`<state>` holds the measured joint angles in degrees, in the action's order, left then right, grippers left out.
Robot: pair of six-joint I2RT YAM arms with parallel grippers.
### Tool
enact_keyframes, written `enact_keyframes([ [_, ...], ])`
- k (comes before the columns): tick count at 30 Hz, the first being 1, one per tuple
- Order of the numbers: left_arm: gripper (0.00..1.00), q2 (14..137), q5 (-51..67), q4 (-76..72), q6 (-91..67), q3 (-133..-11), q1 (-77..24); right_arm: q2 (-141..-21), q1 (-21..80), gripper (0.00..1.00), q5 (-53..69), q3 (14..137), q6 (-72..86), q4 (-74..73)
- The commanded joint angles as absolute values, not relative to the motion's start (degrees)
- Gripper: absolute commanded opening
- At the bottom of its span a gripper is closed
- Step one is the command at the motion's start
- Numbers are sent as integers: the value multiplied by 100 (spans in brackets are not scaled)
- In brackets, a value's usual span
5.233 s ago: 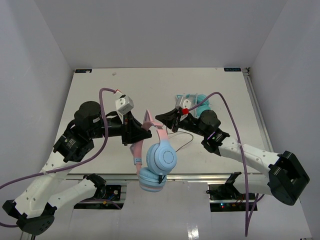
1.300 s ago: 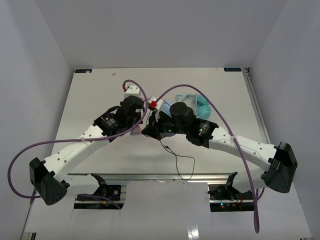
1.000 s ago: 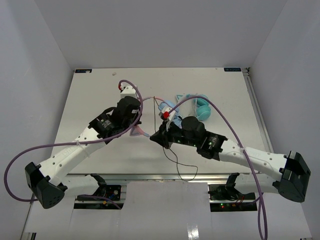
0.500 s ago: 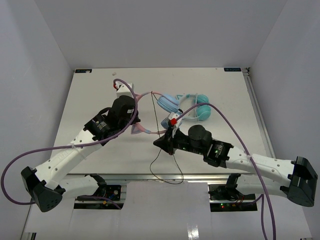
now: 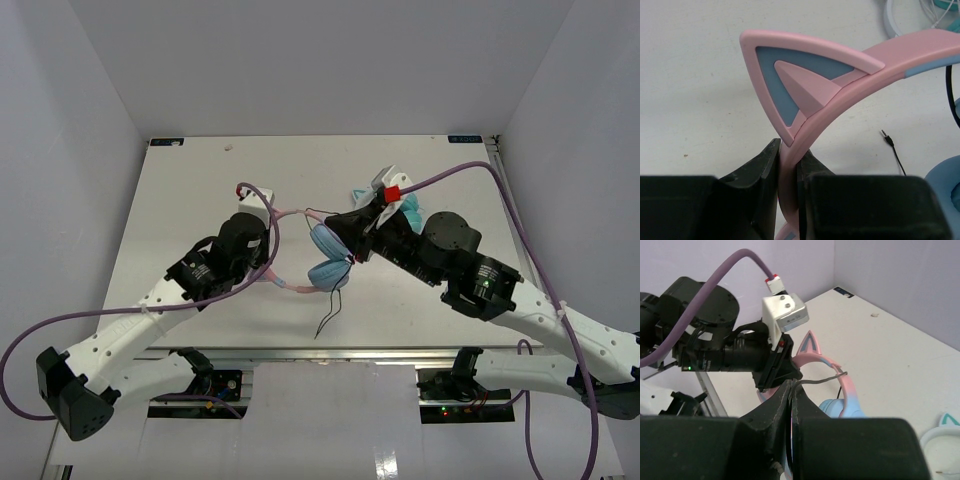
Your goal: Wrap the headphones
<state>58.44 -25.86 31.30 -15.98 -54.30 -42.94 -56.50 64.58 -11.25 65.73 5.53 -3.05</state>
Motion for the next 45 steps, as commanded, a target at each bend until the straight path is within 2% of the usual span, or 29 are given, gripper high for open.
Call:
enact_keyframes([
  [1, 0, 5611, -2538, 2531, -1459, -5516, -4271, -5800, 6454, 8, -1552, 7149, 214, -752],
  [5, 0, 5650, -2491, 2499, -1425, -5486, -4263, -5811, 6459, 8, -1527, 7189, 196, -815],
  [12, 0, 5512, -1800, 2356, -1137, -5423, -4271, -5940, 6139, 8, -2247, 7207, -163, -826],
  [22, 0, 5427, -1423, 2270, -778, -5261, -4304, -6087, 5063, 8, -1331, 7234, 120, -991],
  [29, 0, 5654, -1819, 2290, -826, -5292, -4298, -6104, 5015, 8, -991, 7449, 185, -1214],
  [36, 0, 6380, -2393, 2569, -1184, -5731, -4285, -6144, 5027, 8, -198, 7551, 459, -1389],
  [41, 0, 6901, -3077, 2803, -1640, -6119, -4241, -5940, 5273, 8, -62, 7050, 695, -1055],
  [45, 0, 6981, -3199, 2804, -1764, -6231, -4190, -5728, 5416, 8, 142, 6544, 798, -844],
])
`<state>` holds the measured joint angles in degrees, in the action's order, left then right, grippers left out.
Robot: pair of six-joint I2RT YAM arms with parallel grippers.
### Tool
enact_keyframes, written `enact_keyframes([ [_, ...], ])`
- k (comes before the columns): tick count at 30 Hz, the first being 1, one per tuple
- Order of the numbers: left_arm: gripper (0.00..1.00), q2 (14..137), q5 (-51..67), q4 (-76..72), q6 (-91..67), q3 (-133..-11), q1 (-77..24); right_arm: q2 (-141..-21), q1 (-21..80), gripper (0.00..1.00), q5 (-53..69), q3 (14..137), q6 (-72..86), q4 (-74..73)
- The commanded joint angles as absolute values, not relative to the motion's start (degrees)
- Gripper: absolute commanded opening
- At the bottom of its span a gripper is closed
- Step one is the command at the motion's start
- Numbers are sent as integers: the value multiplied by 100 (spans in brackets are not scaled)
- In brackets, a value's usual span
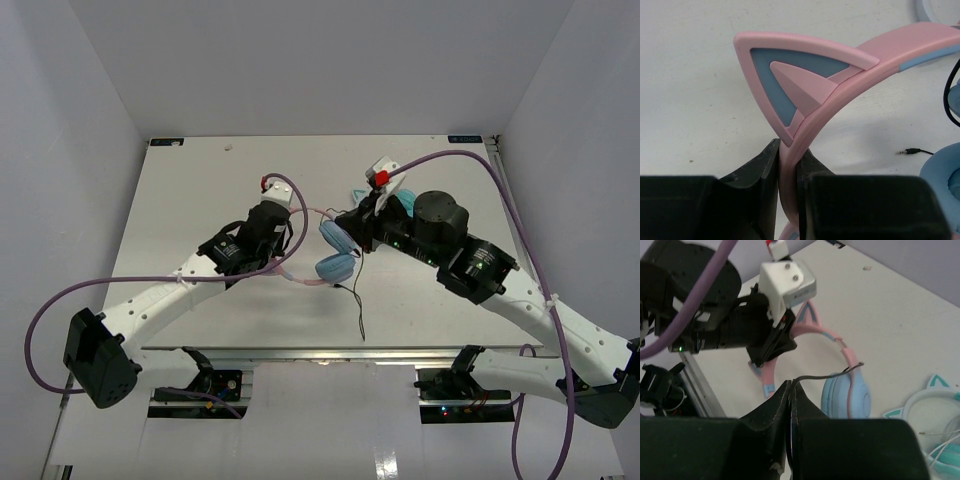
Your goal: Wrap the headphones
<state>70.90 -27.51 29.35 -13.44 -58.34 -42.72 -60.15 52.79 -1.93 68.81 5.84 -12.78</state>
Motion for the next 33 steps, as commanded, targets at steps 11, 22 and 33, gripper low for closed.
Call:
enact_keyframes([
  [11, 0, 7339, -3051, 2962, -2703, -6713, -3886, -5705, 5904, 8, 414, 5689, 1071, -135],
  [22, 0, 6531, -2512, 3109, -3369, -6994, -3779, -5169, 6515, 8, -723, 3881, 1256, 1114],
  [33, 0, 5746, -1968, 3146, -3869, -6970, -3779, -5432, 6583, 8, -932, 2897, 923, 2624],
])
